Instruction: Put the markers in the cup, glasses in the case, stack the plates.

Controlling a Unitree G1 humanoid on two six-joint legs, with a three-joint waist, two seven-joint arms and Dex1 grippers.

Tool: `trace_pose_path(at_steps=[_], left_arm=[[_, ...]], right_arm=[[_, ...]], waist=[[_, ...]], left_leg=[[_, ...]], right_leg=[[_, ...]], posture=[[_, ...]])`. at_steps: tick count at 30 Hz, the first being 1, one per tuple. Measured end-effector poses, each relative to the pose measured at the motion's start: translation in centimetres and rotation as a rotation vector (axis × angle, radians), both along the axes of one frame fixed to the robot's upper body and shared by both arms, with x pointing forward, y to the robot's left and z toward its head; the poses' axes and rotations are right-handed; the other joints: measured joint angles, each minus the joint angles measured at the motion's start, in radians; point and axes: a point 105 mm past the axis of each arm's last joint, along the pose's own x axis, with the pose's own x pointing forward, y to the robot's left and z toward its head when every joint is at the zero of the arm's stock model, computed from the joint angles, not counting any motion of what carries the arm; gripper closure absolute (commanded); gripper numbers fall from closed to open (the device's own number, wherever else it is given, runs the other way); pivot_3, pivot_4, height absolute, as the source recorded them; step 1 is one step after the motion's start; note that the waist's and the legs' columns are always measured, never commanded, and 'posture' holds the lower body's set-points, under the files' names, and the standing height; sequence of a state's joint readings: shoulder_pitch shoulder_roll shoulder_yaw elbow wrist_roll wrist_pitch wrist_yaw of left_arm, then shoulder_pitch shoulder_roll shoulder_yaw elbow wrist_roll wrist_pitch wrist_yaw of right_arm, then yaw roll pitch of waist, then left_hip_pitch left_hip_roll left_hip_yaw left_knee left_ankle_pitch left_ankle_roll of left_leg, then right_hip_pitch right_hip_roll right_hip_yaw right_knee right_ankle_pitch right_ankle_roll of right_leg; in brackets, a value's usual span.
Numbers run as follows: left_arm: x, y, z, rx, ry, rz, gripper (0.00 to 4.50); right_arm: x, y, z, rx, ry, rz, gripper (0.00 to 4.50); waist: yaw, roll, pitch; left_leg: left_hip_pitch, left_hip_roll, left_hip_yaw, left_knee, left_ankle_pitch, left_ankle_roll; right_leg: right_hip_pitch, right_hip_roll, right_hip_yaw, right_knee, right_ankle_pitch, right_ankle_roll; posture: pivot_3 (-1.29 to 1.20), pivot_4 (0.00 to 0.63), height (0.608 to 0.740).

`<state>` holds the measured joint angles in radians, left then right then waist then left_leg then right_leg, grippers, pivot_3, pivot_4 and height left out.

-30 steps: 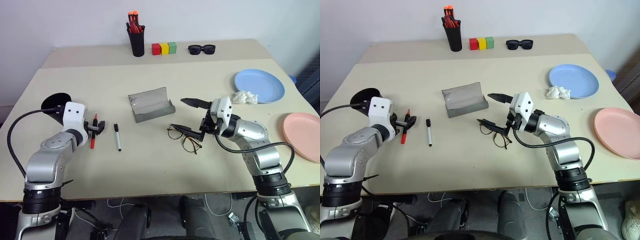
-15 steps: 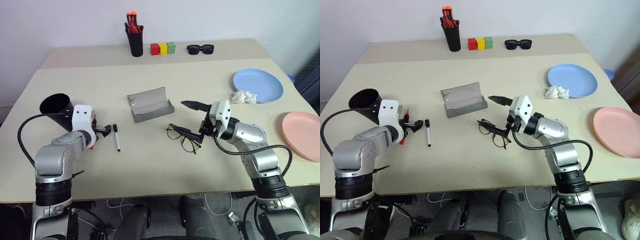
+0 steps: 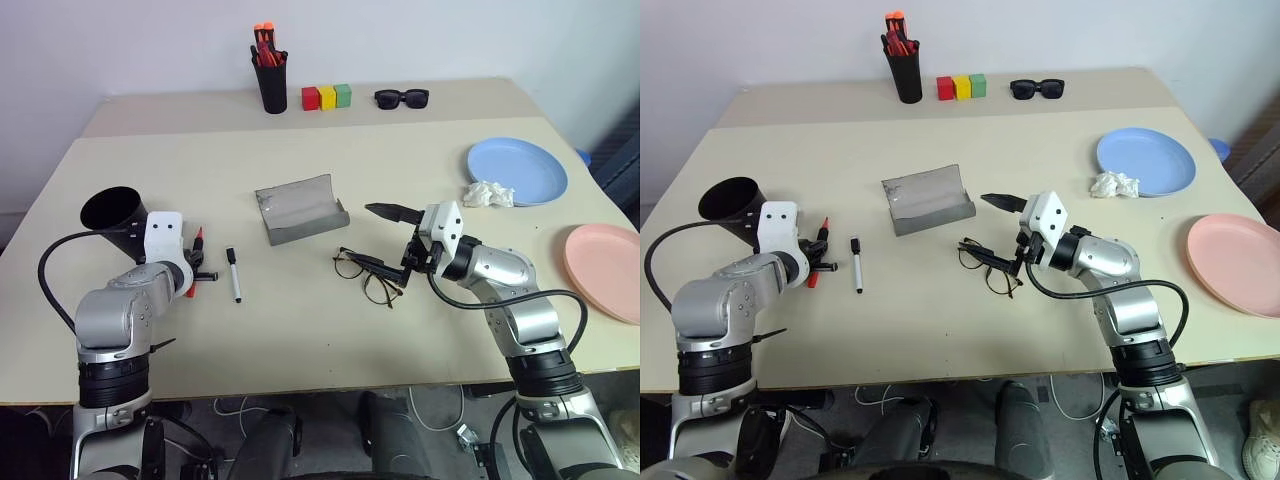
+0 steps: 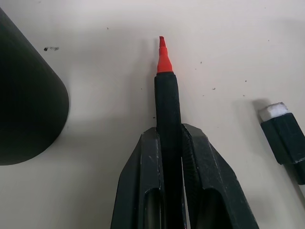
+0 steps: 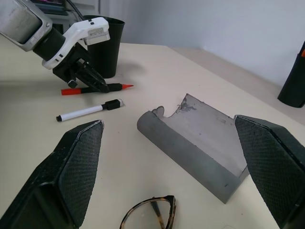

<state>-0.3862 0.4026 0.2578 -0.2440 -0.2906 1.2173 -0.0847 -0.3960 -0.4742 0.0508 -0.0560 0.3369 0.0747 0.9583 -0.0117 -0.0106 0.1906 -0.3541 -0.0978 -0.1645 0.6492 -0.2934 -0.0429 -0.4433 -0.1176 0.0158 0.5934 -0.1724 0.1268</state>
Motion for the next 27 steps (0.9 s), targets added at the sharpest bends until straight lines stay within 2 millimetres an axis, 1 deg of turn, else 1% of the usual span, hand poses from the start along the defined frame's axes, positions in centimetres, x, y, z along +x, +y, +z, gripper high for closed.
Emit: trace_pose_path(at_steps=[2, 3, 4, 5, 6, 8, 10, 13, 16, 19, 21, 23, 25, 27], left_arm=[[0.0, -0.2, 0.0, -0.01, -0.004, -0.017, 4.47], [0.3, -0.9, 0.5, -0.035, -0.036, -0.059, 4.47], [0.6, -2.0, 1.3, -0.08, -0.083, -0.125, 4.47], [0.8, -3.3, 2.4, -0.12, -0.141, -0.193, 4.47], [1.1, -4.6, 3.9, -0.158, -0.228, -0.261, 4.47], [1.6, -6.1, 7.0, -0.181, -0.399, -0.361, 4.47], [1.5, -6.6, 9.1, -0.17, -0.524, -0.413, 4.47], [1.3, -6.6, 11.2, -0.143, -0.667, -0.442, 4.47], [0.7, -5.9, 13.5, -0.091, -0.811, -0.436, 4.47], [-0.4, -3.8, 16.1, -0.002, -0.954, -0.379, 4.47], [-1.2, -2.0, 17.6, 0.067, -1.027, -0.334, 4.47], [-1.9, -0.7, 18.9, 0.143, -1.076, -0.316, 4.47], [-2.2, 0.5, 19.8, 0.202, -1.098, -0.302, 4.47], [-2.2, 2.1, 20.2, 0.235, -1.103, -0.265, 4.47]], right_arm=[[0.0, 0.0, 0.0, -0.001, 0.0, 0.0, 0.0], [0.1, -0.1, 0.0, -0.003, 0.002, -0.003, 0.0], [0.2, -0.2, -0.1, -0.004, 0.005, -0.006, 0.0], [0.3, -0.2, -0.1, -0.004, 0.007, -0.009, 0.0], [0.4, -0.2, 0.1, -0.004, 0.004, -0.009, 0.0], [0.5, -0.1, 0.4, -0.004, -0.006, -0.006, 0.0], [0.7, -0.2, 0.4, -0.003, -0.005, -0.01, 0.0], [0.9, -0.4, 0.1, 0.003, 0.018, -0.017, 0.0], [0.9, -0.8, 0.5, 0.062, 0.07, -0.005, 0.0], [0.7, -1.5, 1.1, 0.109, 0.11, 0.013, 0.0], [0.3, -2.1, 1.9, 0.151, 0.136, 0.037, 0.0], [-0.2, -2.2, 2.8, 0.2, 0.163, 0.077, 0.0], [-0.9, -2.0, 3.4, 0.229, 0.185, 0.121, 0.0], [-1.2, -1.6, 3.7, 0.228, 0.177, 0.14, 0.0]], waist=[[0.0, 0.0, 0.0], [0.0, 0.0, 0.0], [0.002, 0.0, 0.0], [0.003, 0.0, 0.0], [0.004, 0.0, 0.0], [0.002, 0.0, 0.0], [-0.004, 0.0, 0.0], [-0.004, 0.0, 0.0], [0.0, 0.0, 0.0], [0.001, 0.0, 0.0], [0.0, 0.0, 0.0], [0.001, 0.0, 0.0], [0.001, 0.0, 0.0], [0.001, 0.0, 0.0]], left_leg=[[0.0, 0.0, 0.0, 0.0, 0.0, 0.0], [0.0, 0.0, 0.0, 0.0, 0.0, 0.0], [-0.001, 0.0, 0.0, 0.001, 0.0, 0.0], [-0.001, 0.0, 0.0, 0.001, 0.0, 0.0], [-0.001, 0.001, 0.0, 0.002, 0.0, -0.001], [-0.001, 0.0, 0.0, 0.001, 0.001, -0.002], [0.001, 0.0, 0.002, 0.0, 0.001, -0.003], [0.0, 0.001, 0.002, 0.0, 0.001, -0.003], [-0.001, 0.001, 0.002, 0.001, 0.0, -0.003], [-0.001, 0.001, 0.002, 0.0, -0.001, -0.001], [-0.001, 0.001, 0.001, 0.0, -0.001, -0.001], [0.0, 0.001, 0.001, 0.0, -0.001, -0.001], [0.0, 0.001, 0.001, 0.0, -0.001, -0.001], [0.0, 0.001, 0.001, 0.0, -0.001, -0.001]], right_leg=[[0.0, 0.0, 0.0, 0.0, 0.0, 0.0], [0.0, 0.0, 0.0, 0.0, 0.0, 0.0], [0.0, 0.0, 0.0, 0.0, 0.0, 0.0], [0.0, 0.0, 0.0, 0.0, 0.0, 0.0], [0.0, -0.001, 0.0, 0.0, 0.0, 0.0], [0.0, 0.0, 0.0, -0.001, 0.0, 0.0], [0.0, 0.0, 0.0, -0.001, 0.0, 0.0], [0.0, 0.001, 0.0, -0.001, 0.0, -0.001], [0.0, 0.001, 0.001, -0.002, 0.001, -0.001], [0.0, 0.001, 0.001, -0.002, 0.001, -0.001], [0.0, 0.001, 0.0, -0.002, 0.001, -0.001], [0.0, 0.001, 0.0, -0.002, 0.001, -0.001], [0.0, 0.001, 0.0, -0.002, 0.001, -0.001], [0.0, 0.001, 0.0, -0.002, 0.001, -0.001]], posture=[[0.0, 0.15, 0.74], [0.0, 0.15, 0.74], [0.0, 0.15, 0.74], [0.0, 0.15, 0.74], [0.0, 0.15, 0.74], [0.0, 0.15, 0.74], [0.0, 0.15, 0.74], [0.0, 0.15, 0.74], [0.0, 0.15, 0.74], [0.0, 0.15, 0.74], [0.0, 0.15, 0.74], [0.0, 0.15, 0.74], [0.0, 0.15, 0.74], [0.0, 0.15, 0.74]])
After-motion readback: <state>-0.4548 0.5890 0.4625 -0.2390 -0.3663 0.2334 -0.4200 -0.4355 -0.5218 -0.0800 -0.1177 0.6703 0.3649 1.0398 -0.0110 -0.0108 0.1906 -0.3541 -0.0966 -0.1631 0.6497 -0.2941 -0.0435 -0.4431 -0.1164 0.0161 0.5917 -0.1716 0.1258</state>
